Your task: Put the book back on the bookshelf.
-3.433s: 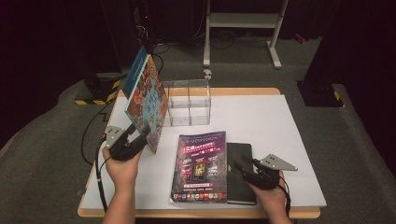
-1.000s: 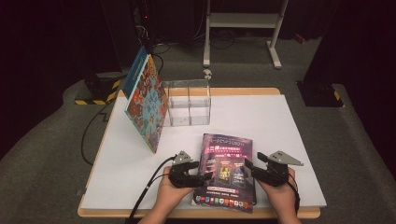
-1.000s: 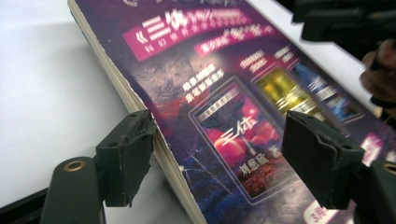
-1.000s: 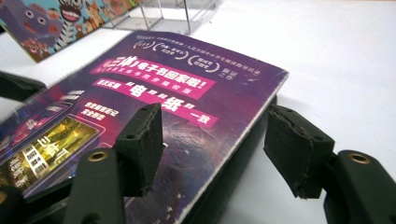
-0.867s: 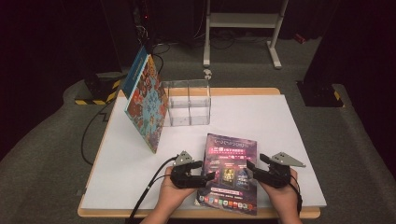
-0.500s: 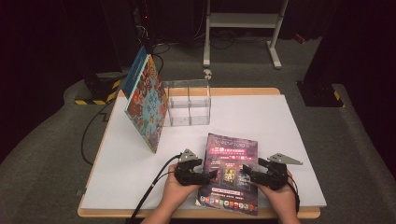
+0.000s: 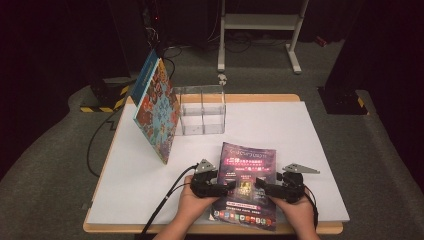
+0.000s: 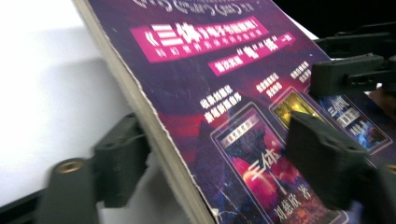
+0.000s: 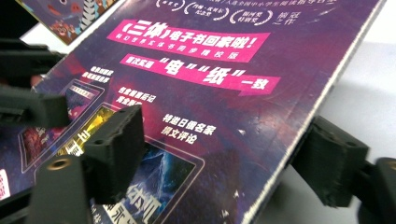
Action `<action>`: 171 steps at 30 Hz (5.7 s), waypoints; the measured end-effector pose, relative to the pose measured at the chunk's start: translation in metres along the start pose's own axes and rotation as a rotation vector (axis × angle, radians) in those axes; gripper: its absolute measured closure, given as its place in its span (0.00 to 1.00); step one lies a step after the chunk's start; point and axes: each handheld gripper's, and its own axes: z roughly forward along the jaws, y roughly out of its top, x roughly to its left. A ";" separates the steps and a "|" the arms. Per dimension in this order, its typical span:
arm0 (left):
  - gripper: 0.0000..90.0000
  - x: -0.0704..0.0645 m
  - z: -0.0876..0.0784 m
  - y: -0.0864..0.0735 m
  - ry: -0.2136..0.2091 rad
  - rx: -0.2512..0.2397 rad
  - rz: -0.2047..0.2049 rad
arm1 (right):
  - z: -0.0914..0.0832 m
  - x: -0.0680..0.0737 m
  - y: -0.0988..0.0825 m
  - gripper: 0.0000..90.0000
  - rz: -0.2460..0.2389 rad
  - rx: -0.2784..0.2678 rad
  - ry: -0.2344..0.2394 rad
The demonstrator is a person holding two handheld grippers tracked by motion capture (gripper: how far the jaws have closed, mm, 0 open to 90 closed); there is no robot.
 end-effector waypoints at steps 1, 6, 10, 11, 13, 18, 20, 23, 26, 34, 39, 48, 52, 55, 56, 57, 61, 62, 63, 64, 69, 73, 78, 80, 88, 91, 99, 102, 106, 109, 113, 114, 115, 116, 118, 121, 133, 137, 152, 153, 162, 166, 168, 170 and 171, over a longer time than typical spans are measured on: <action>0.37 0.000 -0.002 0.000 0.006 -0.005 0.001 | -0.002 0.001 0.001 0.30 -0.012 -0.004 -0.010; 0.59 -0.002 -0.009 0.002 0.017 -0.020 0.001 | -0.012 0.008 0.001 0.49 -0.062 -0.020 -0.045; 0.70 -0.004 -0.014 0.001 0.022 -0.032 0.004 | -0.018 0.016 0.002 0.70 -0.103 -0.039 -0.030; 0.73 -0.004 -0.015 0.001 0.024 -0.032 0.002 | -0.019 0.017 0.003 0.73 -0.104 -0.040 -0.025; 0.77 -0.004 -0.020 0.002 0.020 -0.044 0.005 | -0.019 0.020 0.006 0.75 -0.107 -0.051 -0.021; 0.80 0.000 -0.036 0.004 0.037 -0.085 0.012 | -0.016 0.033 0.019 0.79 -0.138 -0.068 -0.023; 0.80 0.004 -0.044 0.004 0.045 -0.100 0.005 | -0.013 0.039 0.025 0.80 -0.144 -0.077 -0.015; 0.81 0.011 -0.055 0.005 0.067 -0.109 0.002 | -0.006 0.049 0.034 0.81 -0.153 -0.085 0.001; 0.82 0.020 -0.067 0.006 0.091 -0.129 -0.007 | 0.004 0.059 0.043 0.82 -0.163 -0.092 0.018; 0.85 0.046 -0.100 0.006 0.193 -0.186 0.007 | 0.035 0.088 0.067 0.83 -0.193 -0.111 0.076; 0.89 0.065 -0.115 0.012 0.246 -0.226 0.002 | 0.054 0.107 0.083 0.85 -0.215 -0.136 0.094; 0.90 0.085 -0.116 0.035 0.338 -0.277 0.047 | 0.082 0.119 0.110 0.88 -0.249 -0.170 0.058; 0.90 0.090 -0.109 0.042 0.345 -0.294 0.061 | 0.086 0.114 0.118 0.89 -0.238 -0.192 0.046; 0.90 0.091 -0.106 0.039 0.356 -0.292 0.072 | 0.089 0.113 0.115 0.89 -0.237 -0.194 0.034; 0.90 0.091 -0.106 0.038 0.355 -0.298 0.071 | 0.089 0.114 0.113 0.89 -0.242 -0.200 0.029; 0.90 0.091 -0.108 0.037 0.351 -0.307 0.067 | 0.089 0.116 0.112 0.89 -0.251 -0.207 0.025; 0.89 0.087 -0.116 0.030 0.344 -0.324 0.065 | 0.083 0.121 0.108 0.90 -0.268 -0.223 0.035; 0.87 0.087 -0.117 0.029 0.343 -0.326 0.067 | 0.080 0.123 0.105 0.90 -0.273 -0.230 0.038; 0.86 0.086 -0.119 0.027 0.341 -0.332 0.068 | 0.078 0.124 0.104 0.90 -0.275 -0.233 0.039; 0.85 0.085 -0.121 0.025 0.341 -0.338 0.069 | 0.077 0.125 0.102 0.90 -0.278 -0.238 0.039; 0.80 0.078 -0.129 0.016 0.331 -0.358 0.080 | 0.066 0.129 0.088 0.90 -0.278 -0.279 0.043; 0.74 0.072 -0.134 0.009 0.343 -0.354 0.099 | 0.058 0.130 0.079 0.88 -0.290 -0.291 0.046; 0.65 0.066 -0.140 0.000 0.334 -0.372 0.097 | 0.048 0.134 0.068 0.83 -0.314 -0.294 0.049; 0.60 0.065 -0.140 -0.004 0.335 -0.373 0.101 | 0.045 0.136 0.063 0.80 -0.320 -0.293 0.054; 0.48 0.065 -0.144 -0.015 0.302 -0.366 0.072 | 0.038 0.135 0.051 0.56 -0.323 -0.273 0.112; 0.47 0.065 -0.144 -0.016 0.283 -0.358 0.065 | 0.038 0.136 0.057 0.49 -0.349 -0.265 0.132; 0.45 0.066 -0.143 -0.018 0.273 -0.344 0.057 | 0.037 0.138 0.090 0.48 -0.388 -0.293 0.187; 0.45 0.068 -0.144 -0.018 0.280 -0.346 0.057 | 0.036 0.140 0.097 0.57 -0.403 -0.290 0.212; 0.45 0.070 -0.147 -0.018 0.287 -0.351 0.044 | 0.039 0.142 0.100 0.82 -0.433 -0.269 0.227; 0.45 0.072 -0.149 -0.018 0.297 -0.342 0.023 | 0.039 0.147 0.098 0.93 -0.470 -0.298 0.152; 0.45 0.075 -0.149 -0.020 0.299 -0.340 0.017 | 0.041 0.145 0.097 0.93 -0.452 -0.336 0.080; 0.45 0.075 -0.149 -0.020 0.300 -0.340 0.018 | 0.041 0.142 0.097 0.93 -0.438 -0.349 0.062; 0.45 0.075 -0.150 -0.020 0.300 -0.340 0.019 | 0.040 0.140 0.096 0.93 -0.422 -0.363 0.047; 0.45 0.075 -0.150 -0.020 0.299 -0.340 0.020 | 0.039 0.138 0.095 0.93 -0.412 -0.377 0.038; 0.45 0.075 -0.149 -0.020 0.299 -0.337 0.021 | 0.038 0.137 0.093 0.93 -0.402 -0.407 -0.006; 0.45 0.074 -0.149 -0.020 0.296 -0.338 0.022 | 0.038 0.137 0.087 0.93 -0.391 -0.439 -0.068; 0.46 0.072 -0.146 -0.019 0.242 -0.329 0.036 | 0.038 0.139 0.083 0.84 -0.387 -0.413 -0.009; 0.44 0.068 -0.144 -0.018 0.215 -0.327 0.052 | 0.037 0.136 0.074 0.80 -0.375 -0.380 0.011; 0.28 0.015 -0.122 0.024 0.077 -0.405 0.138 | 0.036 0.136 0.060 0.92 -0.320 -0.363 0.012; 0.27 0.011 -0.120 0.029 0.064 -0.412 0.143 | 0.036 0.136 0.060 0.92 -0.319 -0.364 0.015; 0.20 -0.009 -0.105 0.066 -0.012 -0.476 0.144 | 0.036 0.132 0.054 0.86 -0.293 -0.329 0.073; 0.17 -0.011 -0.103 0.067 -0.015 -0.484 0.128 | 0.031 0.133 0.045 0.82 -0.314 -0.299 0.099; 0.16 -0.012 -0.103 0.068 -0.007 -0.483 0.124 | 0.031 0.134 0.044 0.83 -0.319 -0.295 0.100; 0.15 -0.014 -0.104 0.068 -0.011 -0.480 0.121 | 0.032 0.133 0.045 0.85 -0.307 -0.295 0.109; 0.15 -0.015 -0.104 0.068 -0.012 -0.477 0.121 | 0.033 0.132 0.046 0.85 -0.295 -0.295 0.119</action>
